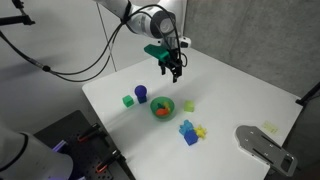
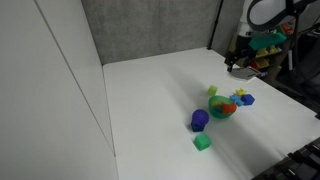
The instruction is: Take the round yellow toy out of the bowl and put it on the blue block
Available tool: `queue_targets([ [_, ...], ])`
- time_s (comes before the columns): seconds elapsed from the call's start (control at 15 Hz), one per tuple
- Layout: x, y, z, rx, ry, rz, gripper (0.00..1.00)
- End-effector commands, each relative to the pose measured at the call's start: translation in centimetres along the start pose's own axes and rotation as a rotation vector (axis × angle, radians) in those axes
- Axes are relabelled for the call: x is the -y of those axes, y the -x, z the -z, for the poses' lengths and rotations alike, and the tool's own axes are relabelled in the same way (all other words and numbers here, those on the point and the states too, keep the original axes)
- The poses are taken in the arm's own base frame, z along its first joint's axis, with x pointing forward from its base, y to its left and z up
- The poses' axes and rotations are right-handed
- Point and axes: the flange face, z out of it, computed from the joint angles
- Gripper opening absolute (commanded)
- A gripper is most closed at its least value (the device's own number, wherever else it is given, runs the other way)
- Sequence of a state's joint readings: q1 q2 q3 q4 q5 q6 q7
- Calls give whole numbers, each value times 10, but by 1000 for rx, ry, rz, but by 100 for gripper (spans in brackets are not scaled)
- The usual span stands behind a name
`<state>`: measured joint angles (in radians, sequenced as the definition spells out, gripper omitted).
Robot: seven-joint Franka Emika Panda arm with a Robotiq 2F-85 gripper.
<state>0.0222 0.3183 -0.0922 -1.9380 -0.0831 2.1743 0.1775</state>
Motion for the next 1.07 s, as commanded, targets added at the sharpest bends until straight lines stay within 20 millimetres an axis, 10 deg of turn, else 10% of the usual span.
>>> queue_targets([
  [0.0,9,29,58,41,-64,46,100],
  [0.53,14,71,188,-39,-117,39,100],
  [1.0,5,93,229,-129,-132,45,100],
])
